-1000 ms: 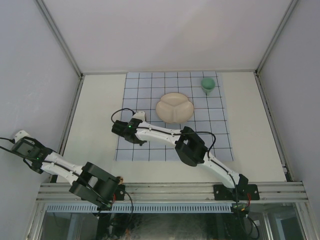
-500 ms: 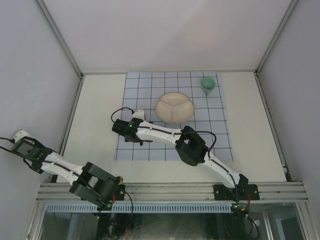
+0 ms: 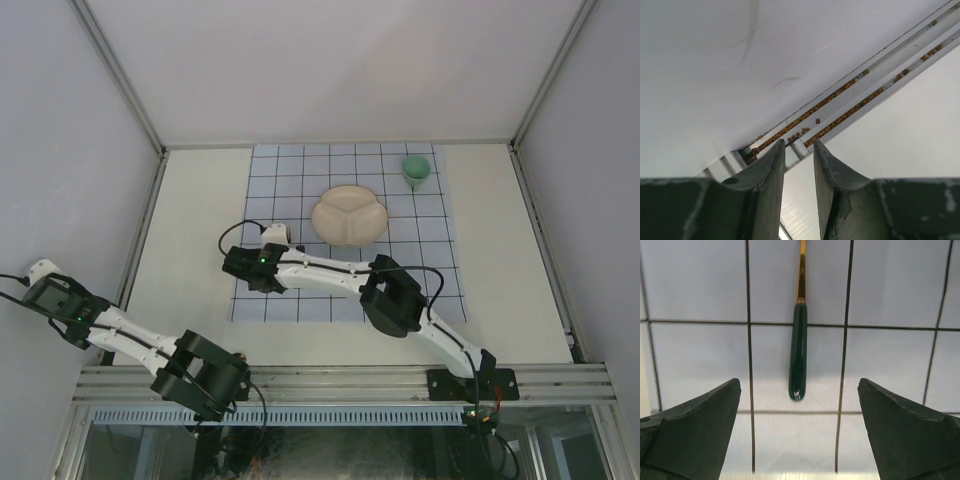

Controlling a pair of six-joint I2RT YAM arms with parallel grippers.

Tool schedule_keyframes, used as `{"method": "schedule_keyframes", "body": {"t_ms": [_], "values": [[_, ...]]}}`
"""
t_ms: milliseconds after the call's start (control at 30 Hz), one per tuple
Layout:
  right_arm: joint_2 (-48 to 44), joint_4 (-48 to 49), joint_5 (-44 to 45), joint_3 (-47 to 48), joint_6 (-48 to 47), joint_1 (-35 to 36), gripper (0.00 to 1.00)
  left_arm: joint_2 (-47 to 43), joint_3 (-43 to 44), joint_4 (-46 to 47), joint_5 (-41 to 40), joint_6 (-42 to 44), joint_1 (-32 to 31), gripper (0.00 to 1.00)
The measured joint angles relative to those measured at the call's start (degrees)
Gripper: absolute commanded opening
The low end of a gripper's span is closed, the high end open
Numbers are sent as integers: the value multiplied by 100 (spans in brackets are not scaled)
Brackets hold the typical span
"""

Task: Set the dinner table for one person
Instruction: Place the fork at the napkin, then pick up the spoon from the center of the board.

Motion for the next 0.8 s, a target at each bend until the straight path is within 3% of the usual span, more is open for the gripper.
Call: {"method": "schedule_keyframes", "body": {"t_ms": [233,400,500,667,800], "values": [[-1478,802,42,-1390,-603,426,100,-37,0,-37,72,-7,7,33],[-2170,1652,-651,-2035,-1663,505,100,44,0,-48,114,-48,79,33],[-2280,2229,-1711,-2468,-2444,264,100,70,0,-85,155,-50,179,33],[-2227,3158,-4815,-3515,-3418,-691,100,63,4,-81,260,-55,356,33],[-2072,3206,-6004,-3491,-3934,-1099,100,76,96,-83,367,-70,546,33]]}}
